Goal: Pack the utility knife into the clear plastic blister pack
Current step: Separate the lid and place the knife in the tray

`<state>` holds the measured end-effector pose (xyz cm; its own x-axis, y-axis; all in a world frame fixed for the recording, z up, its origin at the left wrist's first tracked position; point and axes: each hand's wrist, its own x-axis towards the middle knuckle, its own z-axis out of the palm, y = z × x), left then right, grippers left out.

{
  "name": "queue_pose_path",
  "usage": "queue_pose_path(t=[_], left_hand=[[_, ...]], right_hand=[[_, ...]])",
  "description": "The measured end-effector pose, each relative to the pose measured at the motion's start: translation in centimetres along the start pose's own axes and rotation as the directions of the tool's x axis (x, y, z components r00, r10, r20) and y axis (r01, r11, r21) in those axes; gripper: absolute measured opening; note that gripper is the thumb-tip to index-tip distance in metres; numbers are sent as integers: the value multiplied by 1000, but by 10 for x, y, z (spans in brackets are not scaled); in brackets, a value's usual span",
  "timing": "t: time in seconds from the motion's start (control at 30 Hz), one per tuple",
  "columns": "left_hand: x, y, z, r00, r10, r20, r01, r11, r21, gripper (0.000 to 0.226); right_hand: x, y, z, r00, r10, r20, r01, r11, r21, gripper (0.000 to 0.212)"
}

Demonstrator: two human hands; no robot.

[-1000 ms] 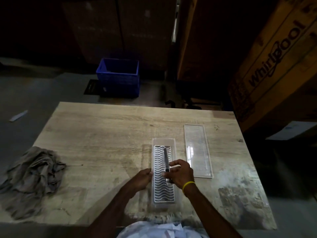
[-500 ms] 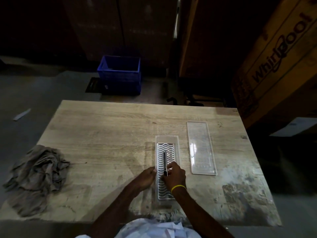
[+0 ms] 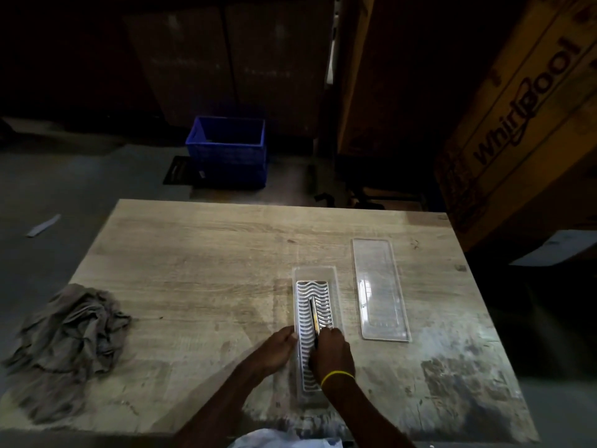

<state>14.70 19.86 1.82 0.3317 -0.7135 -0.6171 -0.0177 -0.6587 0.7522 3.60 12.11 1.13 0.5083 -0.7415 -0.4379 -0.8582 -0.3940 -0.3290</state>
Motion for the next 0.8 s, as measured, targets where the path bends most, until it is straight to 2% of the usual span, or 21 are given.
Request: queue_pose_path(t=[0.1, 0.27, 0.43, 0.57, 0.7, 0.8], left_hand=[[-2, 1, -1, 1000, 0, 2, 0, 1000, -1, 39], [15, -25, 1, 998, 59, -22, -58, 998, 14, 45], [-4, -1, -1, 999, 42, -15, -41, 998, 38, 37], [-1, -3, 1, 999, 47, -16, -46, 999, 16, 38], [21, -29, 5, 998, 46, -45, -45, 999, 10, 50], [-2, -2, 4, 999, 22, -28, -22, 1000, 4, 36]], right_hand=[[0, 2, 0, 1000, -13, 5, 13, 999, -37, 30], [0, 9, 8, 995, -101, 25, 103, 987, -120, 43], [2, 10, 7, 990, -127, 54, 133, 984, -117, 31], [2, 12, 8, 986, -162, 47, 167, 975, -144, 31], [2, 14, -1, 968, -245, -48, 238, 963, -128, 37], [7, 28, -19, 940, -228, -255, 245, 969, 40, 35]])
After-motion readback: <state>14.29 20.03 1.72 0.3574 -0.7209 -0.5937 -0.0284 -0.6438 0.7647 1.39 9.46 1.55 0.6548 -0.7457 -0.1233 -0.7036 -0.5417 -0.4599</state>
